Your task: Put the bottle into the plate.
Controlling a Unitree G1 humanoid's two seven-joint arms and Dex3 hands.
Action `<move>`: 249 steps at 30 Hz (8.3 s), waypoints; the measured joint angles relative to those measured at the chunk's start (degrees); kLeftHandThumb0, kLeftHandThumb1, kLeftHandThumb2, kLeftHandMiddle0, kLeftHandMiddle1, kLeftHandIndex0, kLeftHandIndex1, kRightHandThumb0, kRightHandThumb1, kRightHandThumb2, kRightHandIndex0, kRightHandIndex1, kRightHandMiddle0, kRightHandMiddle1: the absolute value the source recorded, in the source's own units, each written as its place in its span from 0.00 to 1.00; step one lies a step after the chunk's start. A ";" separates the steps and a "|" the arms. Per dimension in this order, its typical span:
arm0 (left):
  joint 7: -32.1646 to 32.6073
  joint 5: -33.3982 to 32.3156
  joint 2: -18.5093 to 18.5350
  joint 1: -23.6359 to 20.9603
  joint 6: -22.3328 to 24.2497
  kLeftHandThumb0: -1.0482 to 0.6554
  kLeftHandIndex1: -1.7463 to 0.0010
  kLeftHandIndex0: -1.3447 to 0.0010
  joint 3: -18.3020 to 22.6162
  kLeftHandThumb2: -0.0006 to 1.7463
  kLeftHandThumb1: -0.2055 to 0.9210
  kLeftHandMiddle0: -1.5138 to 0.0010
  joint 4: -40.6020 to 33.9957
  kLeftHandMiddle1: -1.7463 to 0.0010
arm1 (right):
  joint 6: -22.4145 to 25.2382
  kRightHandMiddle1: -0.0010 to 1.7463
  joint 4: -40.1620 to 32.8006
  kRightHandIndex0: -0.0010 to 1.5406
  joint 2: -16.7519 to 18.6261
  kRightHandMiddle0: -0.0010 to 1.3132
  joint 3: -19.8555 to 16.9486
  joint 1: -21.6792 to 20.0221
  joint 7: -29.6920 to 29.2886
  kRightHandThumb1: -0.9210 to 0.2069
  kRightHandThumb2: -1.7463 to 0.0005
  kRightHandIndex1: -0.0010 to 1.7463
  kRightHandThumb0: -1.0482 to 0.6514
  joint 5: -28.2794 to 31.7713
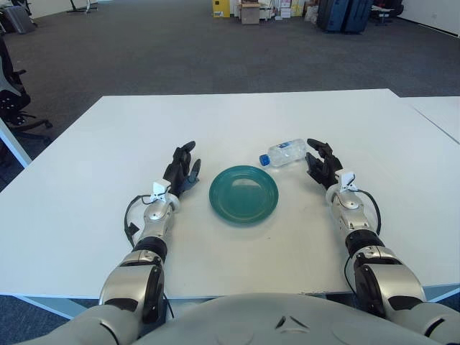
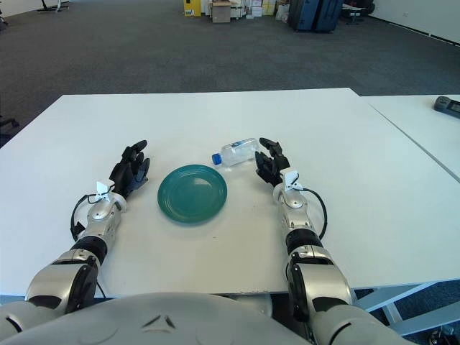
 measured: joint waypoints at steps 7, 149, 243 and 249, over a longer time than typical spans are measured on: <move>0.04 0.03 -0.06 -0.12 -0.20 0.22 0.63 1.00 -0.05 0.35 1.00 0.70 0.32 1.00 | -1.10 0.38 0.82 0.27 -0.02 0.00 -0.23 -0.01 -0.04 0.00 0.66 0.01 0.17 0.02; -19.97 -18.07 -2.57 -5.33 12.45 0.12 0.49 1.00 15.36 0.51 1.00 0.58 3.63 0.96 | 10.46 1.00 22.60 0.76 -1.95 0.40 42.64 -19.75 -38.90 0.44 0.33 1.00 0.36 -48.71; -21.49 -18.08 -3.45 -6.44 15.22 0.13 0.48 1.00 15.90 0.52 1.00 0.59 3.66 0.97 | -16.64 0.48 -17.92 0.09 -1.12 0.05 38.28 1.41 -17.12 0.03 0.68 0.33 0.06 -36.63; -21.72 -18.20 -3.60 -6.38 16.00 0.14 0.49 1.00 15.86 0.52 1.00 0.61 3.11 0.98 | -18.49 0.10 -18.04 0.02 -3.01 0.00 39.39 0.47 -13.98 0.00 0.61 0.03 0.01 -38.45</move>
